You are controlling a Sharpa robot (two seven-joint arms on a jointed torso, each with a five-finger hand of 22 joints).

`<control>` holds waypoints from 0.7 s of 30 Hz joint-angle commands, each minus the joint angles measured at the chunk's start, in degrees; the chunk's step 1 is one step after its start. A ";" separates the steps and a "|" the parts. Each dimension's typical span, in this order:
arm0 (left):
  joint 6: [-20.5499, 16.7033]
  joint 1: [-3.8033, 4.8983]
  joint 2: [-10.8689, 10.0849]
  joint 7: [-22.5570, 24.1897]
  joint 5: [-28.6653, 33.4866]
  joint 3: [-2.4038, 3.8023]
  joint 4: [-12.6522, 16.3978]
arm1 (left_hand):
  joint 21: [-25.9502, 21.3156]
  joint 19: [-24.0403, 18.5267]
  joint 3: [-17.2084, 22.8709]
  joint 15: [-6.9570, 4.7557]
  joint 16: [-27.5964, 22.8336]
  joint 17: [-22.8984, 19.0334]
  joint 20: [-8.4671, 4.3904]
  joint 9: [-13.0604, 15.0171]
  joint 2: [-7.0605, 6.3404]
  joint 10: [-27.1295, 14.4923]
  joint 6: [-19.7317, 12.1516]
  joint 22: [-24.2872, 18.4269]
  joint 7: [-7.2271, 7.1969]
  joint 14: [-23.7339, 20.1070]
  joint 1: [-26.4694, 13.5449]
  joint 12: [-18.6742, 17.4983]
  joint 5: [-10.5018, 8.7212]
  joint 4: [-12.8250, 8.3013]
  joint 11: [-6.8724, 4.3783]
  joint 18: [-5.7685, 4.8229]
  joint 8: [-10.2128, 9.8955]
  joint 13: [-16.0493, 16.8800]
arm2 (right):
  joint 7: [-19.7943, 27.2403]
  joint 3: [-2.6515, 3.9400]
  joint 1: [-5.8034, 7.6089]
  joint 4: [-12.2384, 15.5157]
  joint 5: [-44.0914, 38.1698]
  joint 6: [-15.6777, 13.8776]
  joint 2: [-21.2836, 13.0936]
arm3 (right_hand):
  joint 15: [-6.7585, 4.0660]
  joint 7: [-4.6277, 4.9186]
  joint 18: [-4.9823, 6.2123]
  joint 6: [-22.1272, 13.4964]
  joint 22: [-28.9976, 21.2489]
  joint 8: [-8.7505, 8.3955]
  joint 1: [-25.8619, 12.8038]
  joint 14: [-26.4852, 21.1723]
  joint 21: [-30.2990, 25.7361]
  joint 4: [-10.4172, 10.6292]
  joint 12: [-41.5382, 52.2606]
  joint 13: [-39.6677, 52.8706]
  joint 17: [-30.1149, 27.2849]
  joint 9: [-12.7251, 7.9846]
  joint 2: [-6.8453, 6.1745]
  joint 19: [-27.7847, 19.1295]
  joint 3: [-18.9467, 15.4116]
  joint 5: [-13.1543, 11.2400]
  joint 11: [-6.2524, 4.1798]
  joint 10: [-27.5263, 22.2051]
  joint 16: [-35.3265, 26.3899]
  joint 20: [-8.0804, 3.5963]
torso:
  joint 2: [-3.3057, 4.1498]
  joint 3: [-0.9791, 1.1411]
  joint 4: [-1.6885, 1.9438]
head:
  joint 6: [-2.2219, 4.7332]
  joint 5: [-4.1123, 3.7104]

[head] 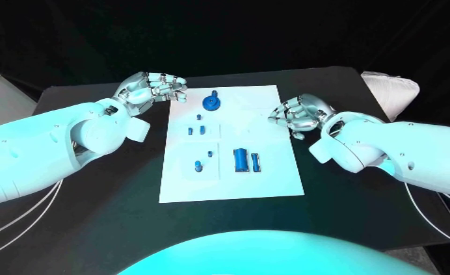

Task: Assemble the parts on the task board

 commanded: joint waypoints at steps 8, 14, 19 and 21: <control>-7.81 0.00 4.88 7.66 10.26 0.25 -7.66 | -9.34 -2.94 -0.51 2.86 -8.38 -2.48 3.05 -0.49 0.18 -4.19 -1.54 -6.49 -1.18 -7.83 0.49 -0.50 -0.19 1.12 2.17 -0.16 -1.28 -0.33 | 17.26 1.17 0.82 -13.68 16.26 2.81 7.31 | 4.94 3.28 2.23 -2.97 -25.49 -4.47 2.36 -17.08 -27.86 -0.02 -40.64 -38.79 -28.07 -2.72 -2.88 -13.86 10.99 -1.85 4.04 -9.39 -41.82 5.00 | -2.16 -0.88 -1.03 | 3.04 1.54; -8.90 0.00 7.98 9.02 11.90 0.31 -12.16 | -16.35 -4.48 -1.59 3.68 -12.37 -5.07 4.19 -2.13 -0.17 -7.18 -3.97 -12.10 -2.51 -10.22 0.19 -0.68 -0.23 2.42 3.04 -0.51 -3.46 -0.47 | 20.13 1.54 0.80 -19.89 19.66 4.16 10.86 | 7.31 4.21 2.43 -3.12 -41.17 -7.36 0.48 -19.18 -27.66 -2.68 -47.68 -54.04 -35.14 -4.16 -2.69 -18.46 11.84 -2.01 5.68 -8.27 -53.03 7.75 | -2.71 -1.04 -0.90 | 4.55 2.05; -7.34 -0.05 8.09 6.22 9.31 0.27 -12.27 | -25.80 -45.53 -31.01 -6.33 -18.36 -19.81 -12.36 -16.76 10.27 -65.23 -53.85 -30.73 -11.33 -57.25 -24.30 -4.16 -14.52 -1.53 -8.09 -10.17 -11.62 -4.01 | 16.26 1.71 0.72 -20.04 16.62 1.72 11.17 | 2.24 -6.87 -8.18 -54.03 -69.48 -18.76 -24.31 -39.24 -31.25 -14.59 -54.04 -69.75 -61.80 -24.53 10.38 -38.02 -16.92 -12.74 -2.13 -28.77 -67.73 -3.62 | -2.46 -0.93 -0.91 | 4.35 1.95; -8.02 -0.16 8.01 6.28 9.27 0.31 -11.78 | -25.80 -45.53 -31.01 -6.33 -18.36 -19.81 -12.36 -16.76 10.27 -65.23 -53.85 -30.73 -11.33 -57.25 -27.94 -4.16 -14.52 -1.53 -8.09 -10.17 -11.62 -4.01 | 16.70 2.06 0.43 -19.37 17.30 1.12 11.17 | 2.24 -6.87 -8.18 -54.03 -69.48 -18.76 -27.95 -81.44 -31.25 -14.59 -54.04 -69.75 -61.80 -24.53 10.38 -78.88 -16.92 -12.74 -2.13 -71.79 -67.73 -3.62 | -2.57 -0.90 -0.86 | 4.69 1.98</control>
